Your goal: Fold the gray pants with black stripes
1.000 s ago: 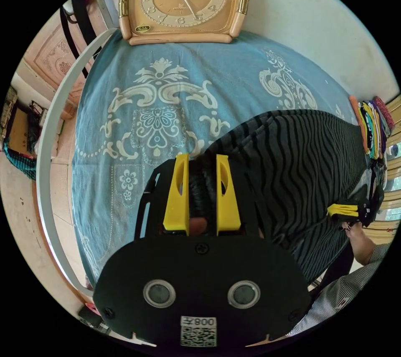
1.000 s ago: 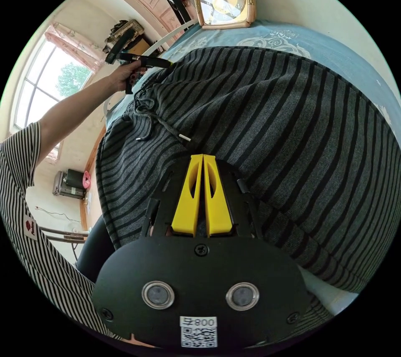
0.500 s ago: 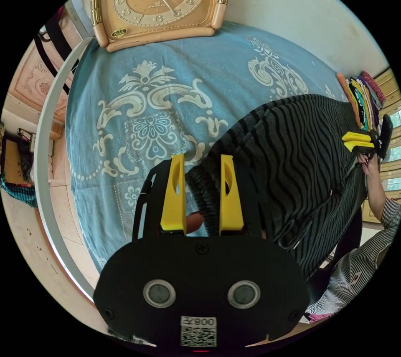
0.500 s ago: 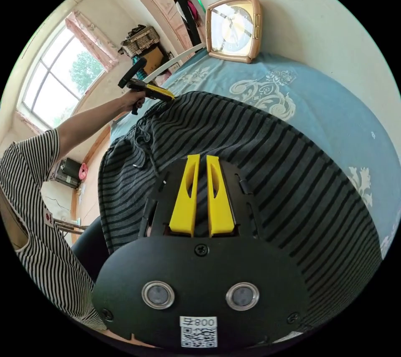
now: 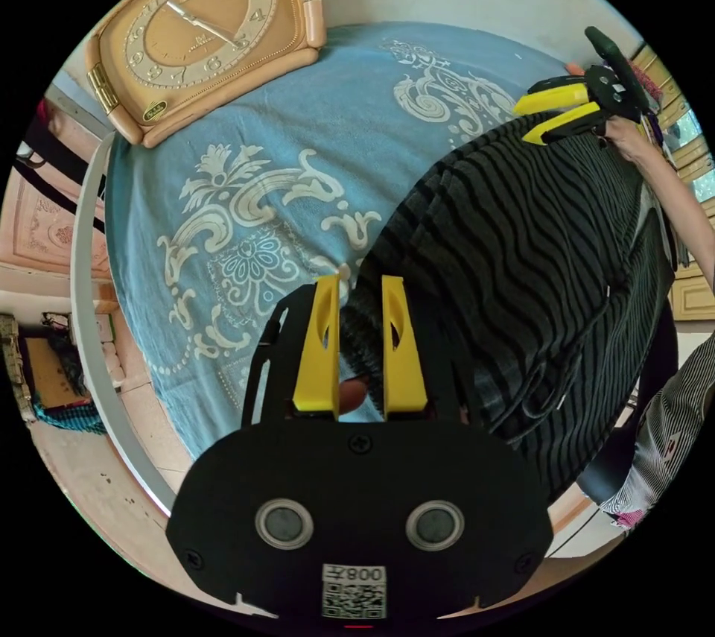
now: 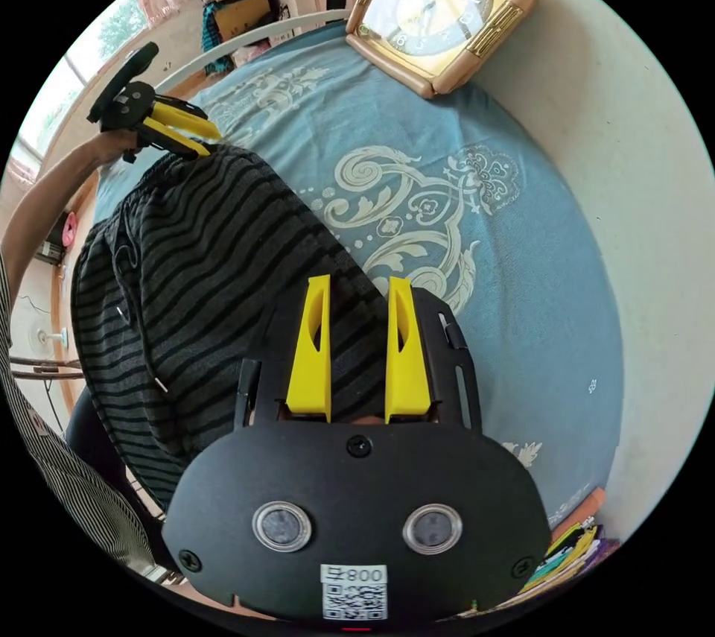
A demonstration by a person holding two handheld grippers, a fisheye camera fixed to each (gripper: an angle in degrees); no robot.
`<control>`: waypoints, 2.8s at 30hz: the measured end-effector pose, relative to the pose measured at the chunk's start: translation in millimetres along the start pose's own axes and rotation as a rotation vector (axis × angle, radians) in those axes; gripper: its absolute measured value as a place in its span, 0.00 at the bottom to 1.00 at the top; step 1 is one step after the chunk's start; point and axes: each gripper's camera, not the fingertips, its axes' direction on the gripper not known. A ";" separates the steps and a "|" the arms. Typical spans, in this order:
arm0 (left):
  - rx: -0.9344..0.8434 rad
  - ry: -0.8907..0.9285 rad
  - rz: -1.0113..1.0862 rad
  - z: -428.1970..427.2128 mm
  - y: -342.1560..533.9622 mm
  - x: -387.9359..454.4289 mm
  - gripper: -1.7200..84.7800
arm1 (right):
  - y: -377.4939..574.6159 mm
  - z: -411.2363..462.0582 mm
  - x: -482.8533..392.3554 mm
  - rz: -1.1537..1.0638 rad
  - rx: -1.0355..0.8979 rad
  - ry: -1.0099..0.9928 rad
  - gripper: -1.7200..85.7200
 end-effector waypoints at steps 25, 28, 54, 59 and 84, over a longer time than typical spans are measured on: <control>0.167 -0.121 -0.068 -95.4 104.9 85.2 0.04 | -2.4 -39.6 -94.2 0.016 0.058 0.005 0.04; 0.192 -0.123 -0.060 -112.0 131.9 104.7 0.04 | 17.7 -60.0 -121.3 0.007 0.087 0.004 0.04; 0.050 -0.129 0.016 -108.9 371.0 245.6 0.03 | 156.2 -68.3 -406.7 -0.200 0.005 -0.126 0.04; 0.009 -0.119 0.023 -82.3 397.2 254.1 0.03 | 162.9 -46.7 -429.7 -0.209 -0.039 -0.207 0.04; 0.002 -0.098 -0.043 16.1 473.9 273.3 0.03 | 190.1 -10.8 -480.2 -0.265 -0.153 -0.273 0.04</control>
